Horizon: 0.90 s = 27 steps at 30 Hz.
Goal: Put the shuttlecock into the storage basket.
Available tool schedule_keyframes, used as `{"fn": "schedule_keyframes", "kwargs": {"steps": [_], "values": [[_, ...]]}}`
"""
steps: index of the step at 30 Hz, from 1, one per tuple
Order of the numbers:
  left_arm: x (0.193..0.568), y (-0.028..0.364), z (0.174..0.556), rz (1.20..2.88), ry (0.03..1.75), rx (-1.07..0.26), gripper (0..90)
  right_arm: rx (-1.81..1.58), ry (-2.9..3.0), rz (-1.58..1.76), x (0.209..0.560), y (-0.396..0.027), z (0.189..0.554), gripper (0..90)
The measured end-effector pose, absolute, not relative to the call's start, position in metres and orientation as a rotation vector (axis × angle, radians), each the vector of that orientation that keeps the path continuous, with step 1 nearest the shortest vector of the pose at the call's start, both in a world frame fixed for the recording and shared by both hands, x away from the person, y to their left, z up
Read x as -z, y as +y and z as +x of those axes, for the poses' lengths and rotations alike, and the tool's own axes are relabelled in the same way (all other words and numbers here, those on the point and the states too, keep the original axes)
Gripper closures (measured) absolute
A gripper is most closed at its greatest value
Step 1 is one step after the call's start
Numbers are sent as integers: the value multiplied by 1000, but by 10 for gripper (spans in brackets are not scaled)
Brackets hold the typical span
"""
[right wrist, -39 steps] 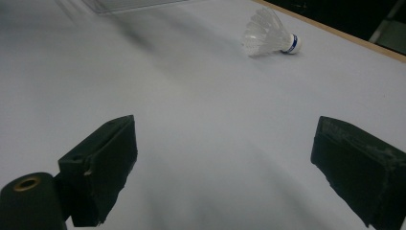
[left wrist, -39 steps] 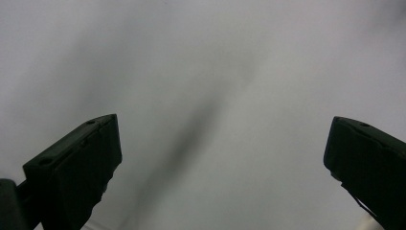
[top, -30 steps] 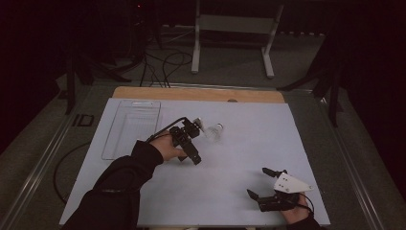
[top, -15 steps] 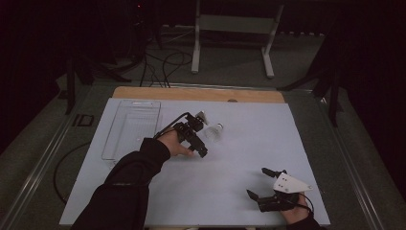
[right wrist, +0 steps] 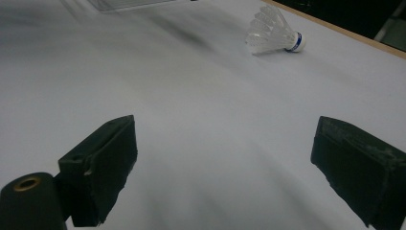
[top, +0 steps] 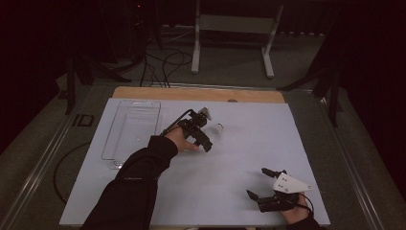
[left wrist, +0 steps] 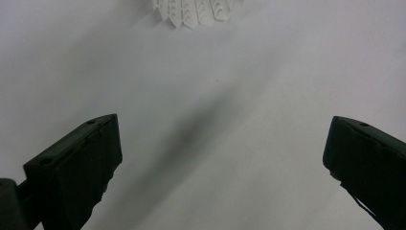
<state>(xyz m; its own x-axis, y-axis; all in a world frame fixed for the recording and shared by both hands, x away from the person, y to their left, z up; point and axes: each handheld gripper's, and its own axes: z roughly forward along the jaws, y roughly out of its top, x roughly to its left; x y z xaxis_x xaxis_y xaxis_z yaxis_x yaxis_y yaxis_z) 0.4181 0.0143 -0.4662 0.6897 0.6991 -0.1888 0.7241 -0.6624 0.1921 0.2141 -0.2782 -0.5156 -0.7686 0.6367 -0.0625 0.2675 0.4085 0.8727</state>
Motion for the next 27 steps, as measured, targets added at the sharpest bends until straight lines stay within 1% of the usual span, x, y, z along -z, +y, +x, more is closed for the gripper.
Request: {"fn": "schedule_keyframes", "kwargs": {"steps": [11, 12, 27], "values": [[466, 14, 432, 2599, 1161, 137, 6, -1309, 2284, 773, 516, -278, 214, 85], [466, 15, 434, 2590, 1156, 129, 29, -1308, 2286, 773, 516, -278, 214, 85], [472, 10, 448, 2564, 1178, 112, 40, -1305, 2283, 781, 516, -278, 214, 85]]}}
